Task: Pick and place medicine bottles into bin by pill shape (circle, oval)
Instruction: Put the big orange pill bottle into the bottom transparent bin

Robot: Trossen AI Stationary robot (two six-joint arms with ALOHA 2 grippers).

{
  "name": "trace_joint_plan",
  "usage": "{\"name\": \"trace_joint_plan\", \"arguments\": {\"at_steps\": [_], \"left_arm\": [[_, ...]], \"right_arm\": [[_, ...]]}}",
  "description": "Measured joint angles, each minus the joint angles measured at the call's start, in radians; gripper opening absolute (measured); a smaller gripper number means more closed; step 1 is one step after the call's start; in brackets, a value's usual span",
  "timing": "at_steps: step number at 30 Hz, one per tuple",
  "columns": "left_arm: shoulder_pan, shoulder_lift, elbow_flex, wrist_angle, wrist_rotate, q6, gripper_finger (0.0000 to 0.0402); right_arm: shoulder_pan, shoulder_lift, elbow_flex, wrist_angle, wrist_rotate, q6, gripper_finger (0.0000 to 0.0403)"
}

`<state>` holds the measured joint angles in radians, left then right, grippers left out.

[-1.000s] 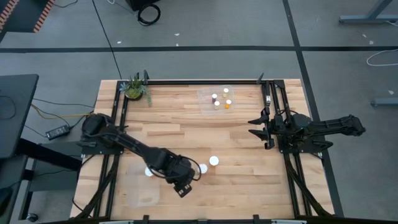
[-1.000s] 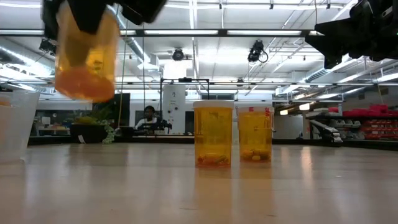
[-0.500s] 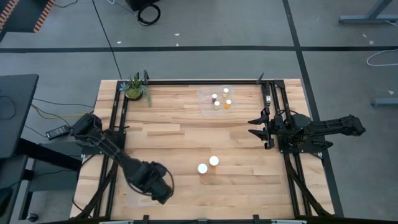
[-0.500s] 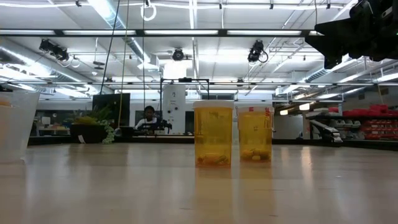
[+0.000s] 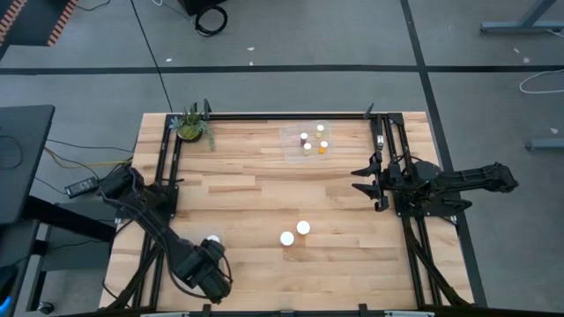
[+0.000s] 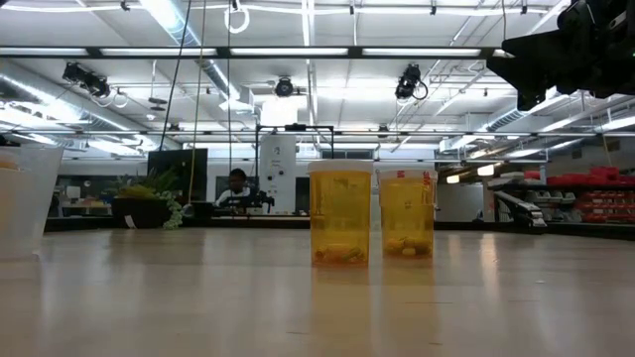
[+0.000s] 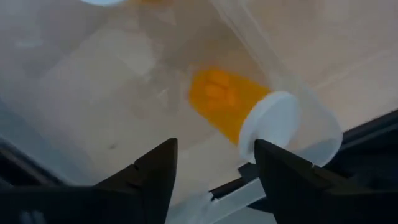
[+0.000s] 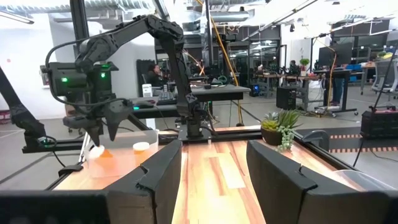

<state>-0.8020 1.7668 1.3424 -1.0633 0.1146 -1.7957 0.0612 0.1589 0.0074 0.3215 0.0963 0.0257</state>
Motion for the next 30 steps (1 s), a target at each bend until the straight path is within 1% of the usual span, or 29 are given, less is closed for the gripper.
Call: {"name": "trace_joint_plan", "arguments": {"at_steps": [3, 8, 11, 13, 16, 18, 21, 24, 26, 30], "left_arm": [[-0.001, 0.002, -0.025, 0.044, -0.001, 0.003, 0.0206], [0.003, 0.002, -0.024, 0.001, -0.002, 0.012, 0.0189], [0.003, 0.002, -0.024, -0.007, 0.010, 0.060, 0.0187], [0.007, 0.002, -0.024, -0.006, 0.016, 0.162, 0.0188], [0.009, 0.002, -0.024, 0.028, 0.023, 0.407, 0.0193], [0.014, 0.002, -0.024, 0.039, 0.024, 0.542, 0.0197], [0.025, 0.002, -0.024, -0.003, 0.027, 0.734, 0.0197], [0.044, 0.002, -0.024, -0.080, 0.029, 0.774, 0.0187], [0.050, 0.002, -0.024, -0.089, 0.029, 0.813, 0.0180], [0.046, 0.008, -0.024, -0.087, 0.031, 0.986, 0.0167]], "right_arm": [[0.000, 0.000, 0.000, 0.000, 0.000, 0.000, 0.0188], [0.000, 0.000, 0.000, 0.000, 0.000, 0.000, 0.0188], [0.000, 0.000, 0.000, 0.000, 0.000, 0.000, 0.0188], [0.000, 0.000, 0.000, 0.000, 0.000, 0.000, 0.0188], [0.000, 0.000, 0.000, 0.000, 0.000, 0.000, 0.0188], [0.000, 0.000, 0.000, 0.000, 0.000, 0.000, 0.0188], [0.000, 0.000, 0.000, 0.000, 0.000, 0.000, 0.0188], [0.000, 0.000, 0.000, -0.001, 0.000, 0.000, 0.0188], [0.000, 0.000, 0.000, -0.001, 0.000, 0.000, 0.0188], [0.000, 0.000, 0.000, -0.001, 0.000, 0.000, 0.0188]]}}
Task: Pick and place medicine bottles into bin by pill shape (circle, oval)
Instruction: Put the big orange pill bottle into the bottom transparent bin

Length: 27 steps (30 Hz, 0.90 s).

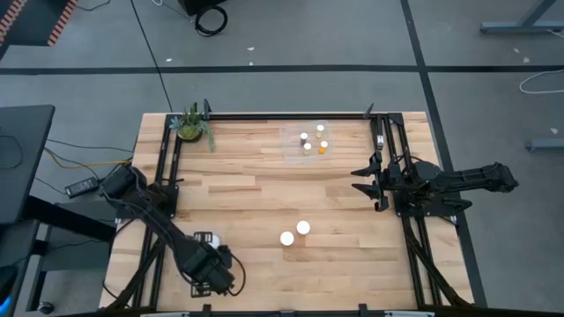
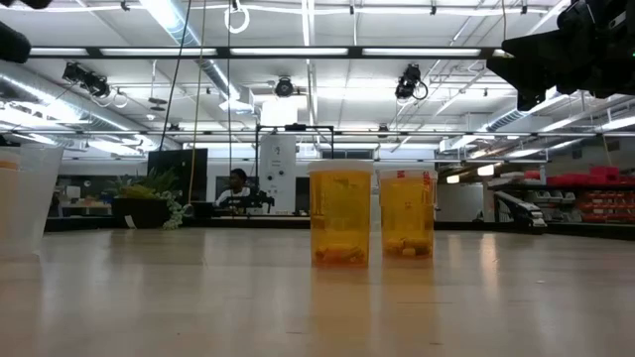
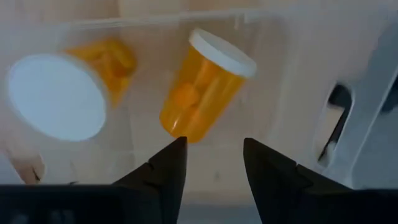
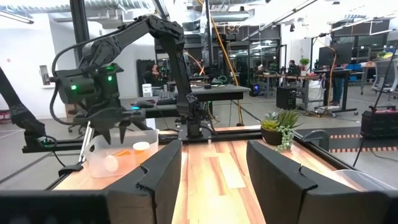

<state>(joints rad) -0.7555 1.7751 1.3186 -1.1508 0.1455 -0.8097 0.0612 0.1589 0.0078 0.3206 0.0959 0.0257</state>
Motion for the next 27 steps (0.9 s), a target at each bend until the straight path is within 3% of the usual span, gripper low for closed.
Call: {"name": "trace_joint_plan", "arguments": {"at_steps": [7, 19, 27], "left_arm": [[-0.001, 0.052, 0.000, -0.060, -0.001, 0.063, 0.0178], [-0.002, 0.064, -0.002, -0.035, -0.044, 0.096, 0.0309], [-0.011, 0.065, -0.085, 0.093, -0.046, 0.085, 0.0300]], "right_arm": [[0.000, 0.000, 0.000, 0.000, 0.000, 0.000, 0.0188], [0.000, 0.000, 0.000, -0.001, 0.000, 0.000, 0.0188], [0.000, 0.000, 0.000, 0.000, 0.000, 0.000, 0.0188]]}}
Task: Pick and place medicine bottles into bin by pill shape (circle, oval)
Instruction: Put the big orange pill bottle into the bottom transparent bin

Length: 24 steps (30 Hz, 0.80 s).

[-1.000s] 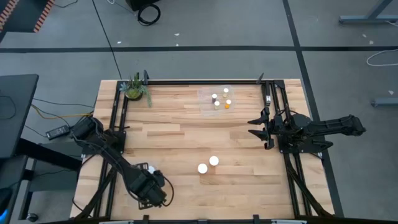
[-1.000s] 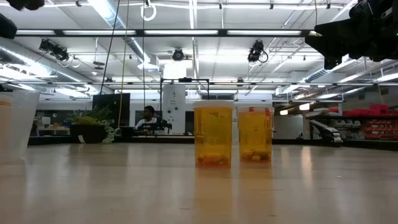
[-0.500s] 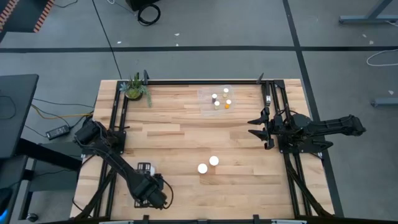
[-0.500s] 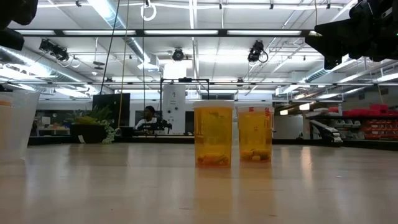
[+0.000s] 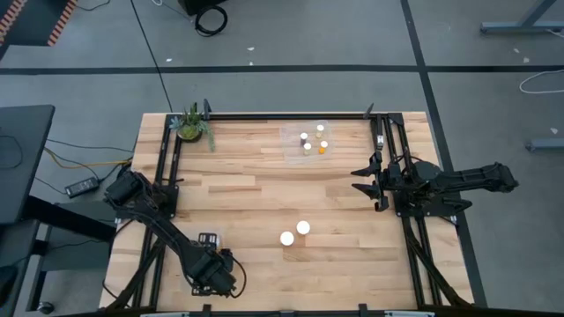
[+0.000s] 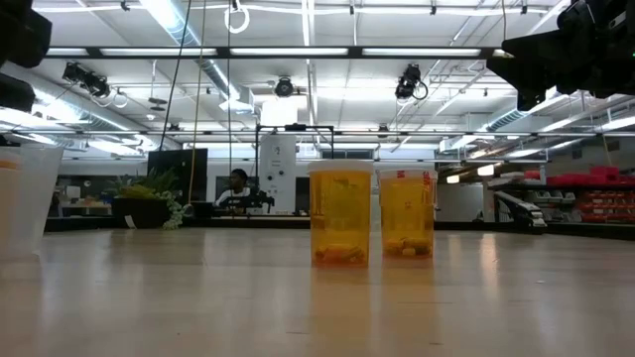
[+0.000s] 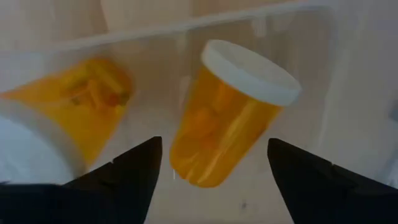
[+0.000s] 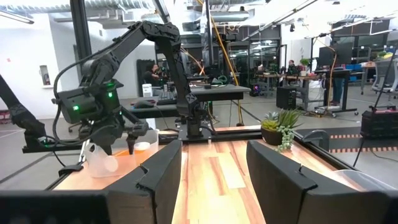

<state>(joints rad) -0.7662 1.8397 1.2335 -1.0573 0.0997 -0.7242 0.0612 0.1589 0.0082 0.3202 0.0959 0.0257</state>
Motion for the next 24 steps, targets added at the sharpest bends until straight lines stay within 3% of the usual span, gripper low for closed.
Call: {"name": "trace_joint_plan", "arguments": {"at_steps": [15, 19, 24], "left_arm": [[-0.002, 0.000, 0.000, 0.054, -0.043, 0.008, 0.0167], [-0.002, 0.000, 0.000, 0.052, -0.051, 0.027, 0.0168], [-0.002, 0.000, 0.000, 0.051, -0.069, -0.089, 0.0216]], "right_arm": [[0.000, 0.000, 0.000, 0.000, 0.000, 0.000, 0.0188], [0.000, 0.000, 0.000, 0.000, 0.000, 0.000, 0.0188], [0.000, 0.000, 0.000, 0.000, 0.000, 0.000, 0.0188]]}}
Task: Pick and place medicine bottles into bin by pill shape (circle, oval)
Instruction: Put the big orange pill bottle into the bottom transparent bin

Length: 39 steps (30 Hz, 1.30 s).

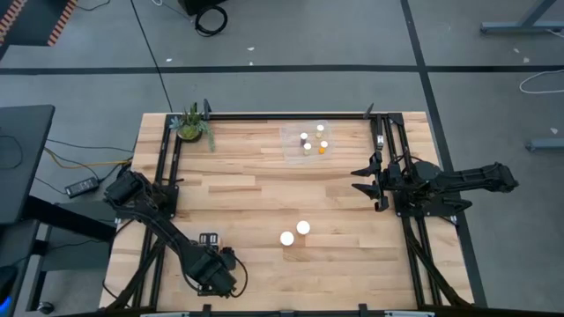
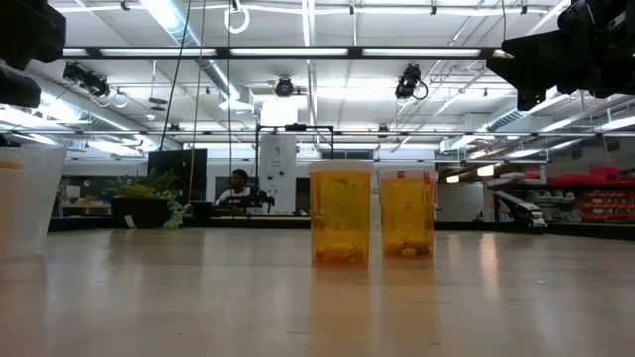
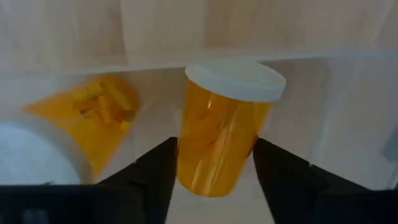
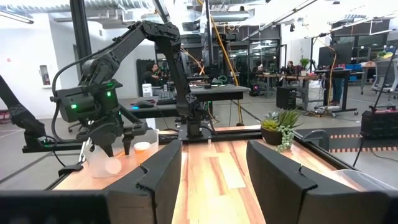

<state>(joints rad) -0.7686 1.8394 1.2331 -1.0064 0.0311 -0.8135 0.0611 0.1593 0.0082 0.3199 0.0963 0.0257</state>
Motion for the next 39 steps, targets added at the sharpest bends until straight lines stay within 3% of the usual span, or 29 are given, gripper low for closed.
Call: {"name": "trace_joint_plan", "arguments": {"at_steps": [5, 9, 15, 24, 31, 39], "left_arm": [[-0.040, 0.000, -0.014, 0.039, -0.015, -0.066, 0.0277], [-0.068, 0.000, -0.052, 0.066, -0.019, -0.064, 0.0291], [-0.065, -0.002, -0.080, 0.083, -0.054, -0.051, 0.0266], [-0.066, -0.002, -0.081, 0.097, -0.059, -0.032, 0.0180], [-0.064, -0.005, -0.017, 0.005, -0.057, -0.032, 0.0191], [-0.064, -0.007, 0.134, -0.223, -0.055, -0.045, 0.0192]], "right_arm": [[0.000, 0.000, 0.000, 0.000, 0.000, 0.000, 0.0188], [0.000, 0.000, 0.000, 0.000, 0.000, 0.000, 0.0188], [-0.001, 0.000, 0.000, 0.010, 0.017, -0.003, 0.0188], [0.000, 0.000, 0.001, 0.117, 0.025, 0.055, 0.0188], [0.000, 0.086, 0.001, 0.226, -0.025, 0.114, 0.0188], [0.000, 0.343, 0.078, 0.311, -0.027, 0.119, 0.0188]]}}
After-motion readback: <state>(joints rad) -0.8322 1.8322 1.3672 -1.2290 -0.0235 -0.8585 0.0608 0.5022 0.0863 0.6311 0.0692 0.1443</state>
